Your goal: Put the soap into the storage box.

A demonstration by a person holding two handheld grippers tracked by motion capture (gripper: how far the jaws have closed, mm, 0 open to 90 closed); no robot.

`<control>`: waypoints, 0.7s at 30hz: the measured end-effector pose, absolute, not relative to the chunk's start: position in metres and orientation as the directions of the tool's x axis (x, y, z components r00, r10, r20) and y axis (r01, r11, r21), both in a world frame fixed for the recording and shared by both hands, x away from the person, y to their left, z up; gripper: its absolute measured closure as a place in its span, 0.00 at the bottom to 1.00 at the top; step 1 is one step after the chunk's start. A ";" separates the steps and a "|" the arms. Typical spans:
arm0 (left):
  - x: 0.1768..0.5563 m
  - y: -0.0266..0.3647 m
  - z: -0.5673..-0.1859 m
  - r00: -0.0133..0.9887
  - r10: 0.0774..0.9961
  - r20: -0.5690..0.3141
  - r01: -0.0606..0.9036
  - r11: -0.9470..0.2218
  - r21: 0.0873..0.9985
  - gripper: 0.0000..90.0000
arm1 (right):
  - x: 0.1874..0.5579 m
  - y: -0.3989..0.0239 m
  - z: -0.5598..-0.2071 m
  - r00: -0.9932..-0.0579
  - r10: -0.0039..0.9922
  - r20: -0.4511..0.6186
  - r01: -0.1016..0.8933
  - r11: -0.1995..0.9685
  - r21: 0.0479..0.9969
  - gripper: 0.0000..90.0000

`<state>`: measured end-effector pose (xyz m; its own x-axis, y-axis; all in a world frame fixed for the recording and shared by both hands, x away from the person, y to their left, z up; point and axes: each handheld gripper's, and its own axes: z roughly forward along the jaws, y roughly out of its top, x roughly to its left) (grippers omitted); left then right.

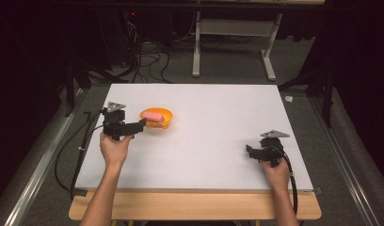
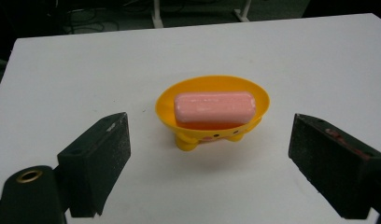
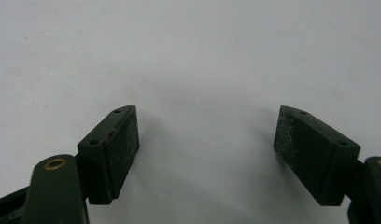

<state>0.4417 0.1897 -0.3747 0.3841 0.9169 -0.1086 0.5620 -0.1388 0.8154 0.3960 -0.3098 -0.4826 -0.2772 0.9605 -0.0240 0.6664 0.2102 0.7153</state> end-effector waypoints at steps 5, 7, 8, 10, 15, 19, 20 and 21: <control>0.435 0.193 -0.376 0.381 0.917 -0.115 0.560 -0.130 0.818 0.15 | 0.396 -0.310 -0.483 -0.277 0.961 -0.024 0.666 0.210 0.715 0.25; 0.433 0.195 -0.377 0.379 0.917 -0.121 0.561 -0.124 0.818 0.15 | 0.396 -0.310 -0.483 -0.277 0.960 -0.024 0.666 0.210 0.715 0.25; 0.432 0.195 -0.377 0.378 0.918 -0.118 0.560 -0.125 0.819 0.15 | 0.396 -0.310 -0.483 -0.277 0.960 -0.024 0.666 0.210 0.715 0.25; 0.429 0.196 -0.377 0.378 0.919 -0.113 0.555 -0.127 0.822 0.15 | 0.396 -0.310 -0.483 -0.277 0.960 -0.024 0.666 0.210 0.715 0.25; 0.424 0.197 -0.378 0.385 0.915 -0.119 0.554 -0.126 0.823 0.15 | 0.396 -0.310 -0.483 -0.277 0.961 -0.024 0.667 0.210 0.715 0.25; 0.421 0.198 -0.379 0.386 0.914 -0.122 0.555 -0.125 0.822 0.15 | 0.396 -0.310 -0.483 -0.277 0.960 -0.025 0.666 0.211 0.715 0.25; 0.420 0.198 -0.379 0.386 0.914 -0.123 0.552 -0.122 0.825 0.15 | 0.396 -0.310 -0.483 -0.277 0.961 -0.024 0.666 0.210 0.715 0.25; 0.419 0.198 -0.380 0.384 0.914 -0.128 0.552 -0.117 0.825 0.15 | 0.396 -0.310 -0.483 -0.277 0.961 -0.025 0.666 0.211 0.715 0.25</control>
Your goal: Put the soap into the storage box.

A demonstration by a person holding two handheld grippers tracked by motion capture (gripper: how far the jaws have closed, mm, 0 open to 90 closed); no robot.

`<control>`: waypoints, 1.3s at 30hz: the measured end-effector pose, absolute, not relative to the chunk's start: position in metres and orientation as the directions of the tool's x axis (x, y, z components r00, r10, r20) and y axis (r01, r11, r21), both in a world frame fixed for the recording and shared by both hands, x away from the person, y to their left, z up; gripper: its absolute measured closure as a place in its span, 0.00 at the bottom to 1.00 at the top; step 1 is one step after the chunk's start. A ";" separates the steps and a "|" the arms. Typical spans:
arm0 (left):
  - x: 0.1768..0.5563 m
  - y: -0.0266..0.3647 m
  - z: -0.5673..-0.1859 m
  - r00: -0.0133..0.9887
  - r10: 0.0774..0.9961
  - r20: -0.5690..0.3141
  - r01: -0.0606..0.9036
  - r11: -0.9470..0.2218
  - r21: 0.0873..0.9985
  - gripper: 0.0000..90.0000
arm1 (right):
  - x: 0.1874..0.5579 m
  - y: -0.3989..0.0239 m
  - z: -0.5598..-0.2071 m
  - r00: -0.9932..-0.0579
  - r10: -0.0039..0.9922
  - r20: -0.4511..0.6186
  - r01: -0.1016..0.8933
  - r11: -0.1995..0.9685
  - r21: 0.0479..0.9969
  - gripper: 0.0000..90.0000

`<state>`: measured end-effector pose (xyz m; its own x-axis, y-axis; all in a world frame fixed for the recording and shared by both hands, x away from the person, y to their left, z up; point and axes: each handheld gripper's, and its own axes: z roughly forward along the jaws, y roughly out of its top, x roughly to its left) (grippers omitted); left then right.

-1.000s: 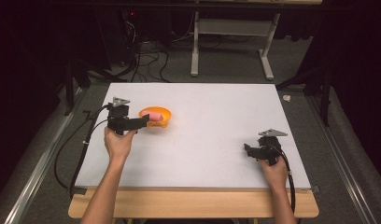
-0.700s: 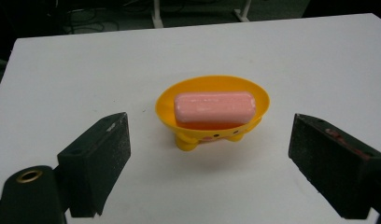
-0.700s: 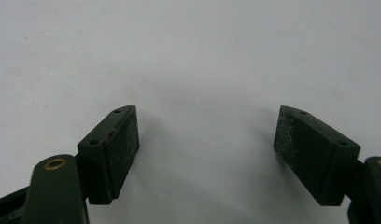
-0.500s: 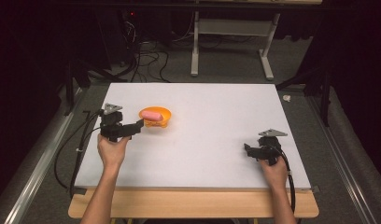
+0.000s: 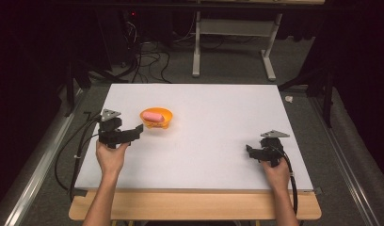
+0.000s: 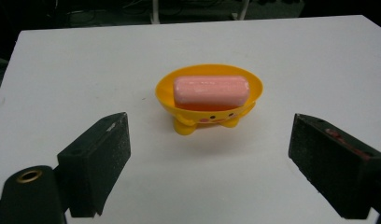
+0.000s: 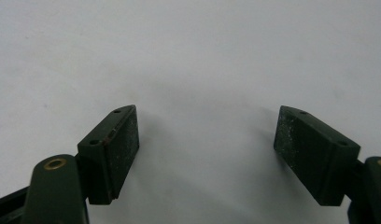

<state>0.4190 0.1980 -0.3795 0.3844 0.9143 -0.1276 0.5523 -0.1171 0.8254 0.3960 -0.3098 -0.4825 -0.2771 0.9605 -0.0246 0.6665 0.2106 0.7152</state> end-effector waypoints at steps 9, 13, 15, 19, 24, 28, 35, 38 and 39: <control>0.410 0.201 -0.382 0.385 0.914 -0.130 0.557 -0.117 0.822 0.15 | 0.396 -0.310 -0.483 -0.277 0.960 -0.025 0.666 0.211 0.715 0.25; 0.405 0.202 -0.384 0.385 0.915 -0.122 0.560 -0.126 0.819 0.15 | 0.396 -0.310 -0.483 -0.277 0.961 -0.024 0.667 0.210 0.715 0.25; 0.404 0.201 -0.384 0.385 0.915 -0.118 0.560 -0.130 0.818 0.15 | 0.396 -0.310 -0.483 -0.277 0.961 -0.025 0.666 0.211 0.715 0.25; 0.400 0.200 -0.385 0.392 0.913 -0.114 0.556 -0.137 0.820 0.15 | 0.396 -0.310 -0.483 -0.277 0.961 -0.025 0.666 0.211 0.715 0.25; 0.399 0.198 -0.389 0.405 0.906 -0.120 0.567 -0.146 0.811 0.15 | 0.396 -0.310 -0.483 -0.277 0.961 -0.025 0.666 0.210 0.715 0.25; 0.396 0.199 -0.394 0.402 0.907 -0.122 0.574 -0.146 0.806 0.15 | 0.396 -0.310 -0.483 -0.277 0.960 -0.025 0.666 0.211 0.715 0.25; 0.394 0.203 -0.401 0.388 0.912 -0.135 0.586 -0.131 0.800 0.16 | 0.396 -0.310 -0.483 -0.277 0.961 -0.025 0.666 0.211 0.715 0.25; 0.394 0.205 -0.405 0.379 0.914 -0.143 0.592 -0.121 0.797 0.16 | 0.396 -0.310 -0.482 -0.277 0.960 -0.025 0.667 0.211 0.714 0.25; 0.394 0.206 -0.408 0.375 0.915 -0.150 0.596 -0.114 0.795 0.16 | 0.396 -0.310 -0.483 -0.277 0.961 -0.025 0.667 0.211 0.715 0.25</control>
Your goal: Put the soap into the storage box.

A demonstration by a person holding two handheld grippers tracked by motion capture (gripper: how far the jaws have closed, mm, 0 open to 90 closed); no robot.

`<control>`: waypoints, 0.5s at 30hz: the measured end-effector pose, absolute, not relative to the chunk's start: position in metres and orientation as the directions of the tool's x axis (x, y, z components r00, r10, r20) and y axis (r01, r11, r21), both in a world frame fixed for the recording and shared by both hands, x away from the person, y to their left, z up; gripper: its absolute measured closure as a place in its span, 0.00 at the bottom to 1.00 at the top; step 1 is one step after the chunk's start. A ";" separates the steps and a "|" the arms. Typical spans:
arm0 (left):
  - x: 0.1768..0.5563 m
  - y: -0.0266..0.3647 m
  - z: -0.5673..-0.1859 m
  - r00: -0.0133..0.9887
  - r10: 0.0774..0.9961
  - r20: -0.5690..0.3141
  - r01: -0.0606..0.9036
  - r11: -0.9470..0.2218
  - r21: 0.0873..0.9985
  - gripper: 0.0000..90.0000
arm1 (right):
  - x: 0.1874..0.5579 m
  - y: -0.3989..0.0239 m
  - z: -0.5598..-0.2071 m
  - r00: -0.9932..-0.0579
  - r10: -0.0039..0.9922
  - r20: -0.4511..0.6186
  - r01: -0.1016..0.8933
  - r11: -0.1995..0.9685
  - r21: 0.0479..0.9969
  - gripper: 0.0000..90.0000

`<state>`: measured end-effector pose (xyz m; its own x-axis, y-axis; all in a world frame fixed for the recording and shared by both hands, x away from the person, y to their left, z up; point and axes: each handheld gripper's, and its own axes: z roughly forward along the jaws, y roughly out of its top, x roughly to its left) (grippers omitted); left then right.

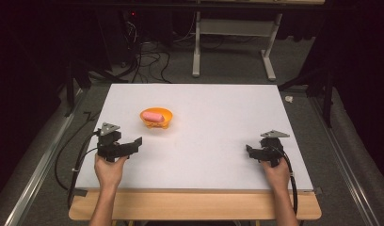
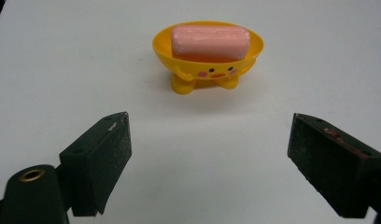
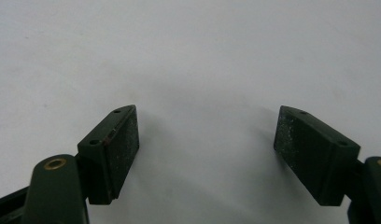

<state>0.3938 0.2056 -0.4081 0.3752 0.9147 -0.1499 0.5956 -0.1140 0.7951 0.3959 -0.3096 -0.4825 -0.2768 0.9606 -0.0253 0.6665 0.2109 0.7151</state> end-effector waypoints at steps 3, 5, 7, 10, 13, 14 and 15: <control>0.394 0.207 -0.414 0.370 0.915 -0.158 0.609 -0.111 0.785 0.16 | 0.396 -0.310 -0.483 -0.277 0.961 -0.025 0.666 0.211 0.715 0.25; 0.395 0.208 -0.417 0.368 0.915 -0.166 0.617 -0.107 0.780 0.16 | 0.396 -0.310 -0.483 -0.277 0.961 -0.025 0.666 0.211 0.715 0.25; 0.395 0.209 -0.419 0.366 0.916 -0.166 0.621 -0.108 0.777 0.16 | 0.396 -0.310 -0.482 -0.277 0.960 -0.025 0.667 0.211 0.714 0.25; 0.396 0.209 -0.422 0.360 0.918 -0.166 0.625 -0.105 0.773 0.16 | 0.396 -0.310 -0.483 -0.277 0.961 -0.025 0.666 0.211 0.715 0.25; 0.398 0.208 -0.427 0.354 0.921 -0.160 0.632 -0.110 0.767 0.16 | 0.396 -0.310 -0.482 -0.278 0.960 -0.025 0.667 0.211 0.714 0.25; 0.398 0.207 -0.428 0.356 0.922 -0.155 0.633 -0.115 0.766 0.16 | 0.396 -0.310 -0.482 -0.277 0.960 -0.025 0.667 0.211 0.714 0.25; 0.399 0.207 -0.429 0.356 0.922 -0.152 0.634 -0.119 0.764 0.16 | 0.396 -0.310 -0.483 -0.277 0.961 -0.025 0.666 0.211 0.715 0.25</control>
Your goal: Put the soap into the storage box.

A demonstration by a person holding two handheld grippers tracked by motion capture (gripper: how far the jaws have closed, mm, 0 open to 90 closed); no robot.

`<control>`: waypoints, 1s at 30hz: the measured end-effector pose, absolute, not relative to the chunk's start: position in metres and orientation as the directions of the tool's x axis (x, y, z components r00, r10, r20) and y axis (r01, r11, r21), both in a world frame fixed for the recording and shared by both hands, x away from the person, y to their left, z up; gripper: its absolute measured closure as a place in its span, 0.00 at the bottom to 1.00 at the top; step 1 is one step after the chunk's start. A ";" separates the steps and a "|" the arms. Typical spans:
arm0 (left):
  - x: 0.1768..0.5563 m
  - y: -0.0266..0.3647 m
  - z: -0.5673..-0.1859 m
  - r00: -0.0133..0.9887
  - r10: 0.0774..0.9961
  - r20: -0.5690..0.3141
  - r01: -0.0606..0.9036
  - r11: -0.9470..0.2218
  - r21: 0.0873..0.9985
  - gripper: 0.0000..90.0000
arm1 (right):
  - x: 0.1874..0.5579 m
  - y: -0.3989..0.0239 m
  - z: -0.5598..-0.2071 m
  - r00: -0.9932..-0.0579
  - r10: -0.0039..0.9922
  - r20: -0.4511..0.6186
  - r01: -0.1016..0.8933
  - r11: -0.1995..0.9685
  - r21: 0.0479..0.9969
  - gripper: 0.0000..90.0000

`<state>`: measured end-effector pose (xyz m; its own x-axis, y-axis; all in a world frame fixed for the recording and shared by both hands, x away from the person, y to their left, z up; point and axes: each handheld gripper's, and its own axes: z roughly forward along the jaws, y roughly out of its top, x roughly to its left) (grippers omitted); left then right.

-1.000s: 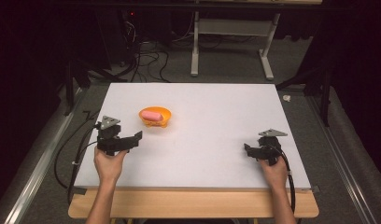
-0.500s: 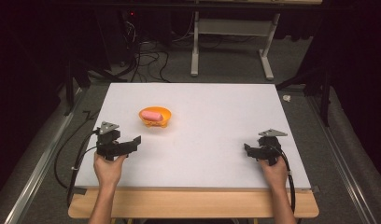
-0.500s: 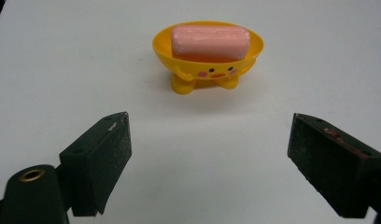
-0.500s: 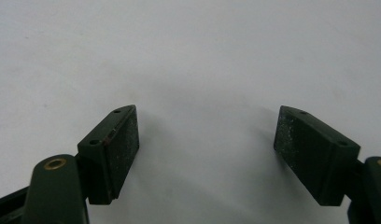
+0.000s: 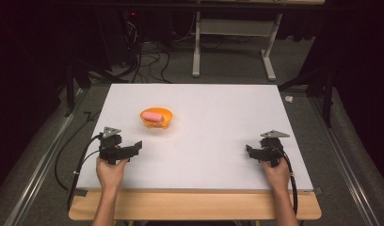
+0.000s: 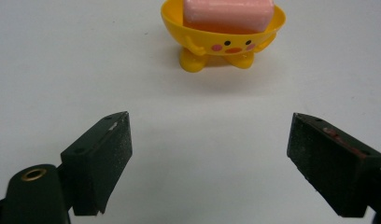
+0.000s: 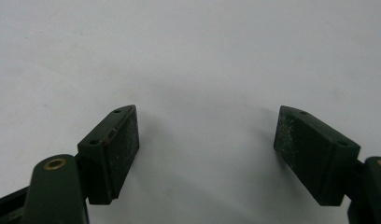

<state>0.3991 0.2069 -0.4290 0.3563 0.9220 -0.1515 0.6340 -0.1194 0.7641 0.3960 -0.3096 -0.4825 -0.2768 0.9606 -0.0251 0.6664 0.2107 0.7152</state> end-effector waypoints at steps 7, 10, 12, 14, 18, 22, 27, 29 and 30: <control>0.406 0.205 -0.440 0.359 0.917 -0.174 0.659 -0.118 0.743 0.16 | 0.396 -0.310 -0.483 -0.277 0.961 -0.025 0.666 0.211 0.715 0.25; 0.410 0.202 -0.445 0.359 0.919 -0.165 0.673 -0.132 0.727 0.16 | 0.396 -0.310 -0.483 -0.276 0.961 -0.025 0.666 0.211 0.715 0.25; 0.412 0.202 -0.447 0.357 0.921 -0.159 0.676 -0.138 0.724 0.16 | 0.396 -0.310 -0.483 -0.277 0.961 -0.025 0.666 0.211 0.715 0.25; 0.414 0.200 -0.450 0.355 0.921 -0.157 0.679 -0.140 0.720 0.16 | 0.396 -0.310 -0.482 -0.277 0.960 -0.025 0.667 0.211 0.714 0.25; 0.418 0.197 -0.456 0.359 0.922 -0.146 0.686 -0.154 0.712 0.16 | 0.396 -0.310 -0.483 -0.277 0.961 -0.025 0.666 0.211 0.715 0.25; 0.421 0.194 -0.461 0.364 0.920 -0.147 0.680 -0.155 0.717 0.16 | 0.396 -0.310 -0.483 -0.276 0.961 -0.025 0.666 0.210 0.715 0.25; 0.425 0.189 -0.466 0.366 0.921 -0.134 0.684 -0.168 0.710 0.15 | 0.396 -0.310 -0.482 -0.277 0.960 -0.025 0.667 0.211 0.714 0.25; 0.427 0.187 -0.469 0.366 0.922 -0.124 0.685 -0.177 0.706 0.14 | 0.396 -0.310 -0.483 -0.277 0.961 -0.025 0.666 0.211 0.715 0.25; 0.427 0.186 -0.469 0.367 0.923 -0.120 0.686 -0.181 0.705 0.14 | 0.396 -0.310 -0.483 -0.277 0.961 -0.025 0.666 0.211 0.715 0.25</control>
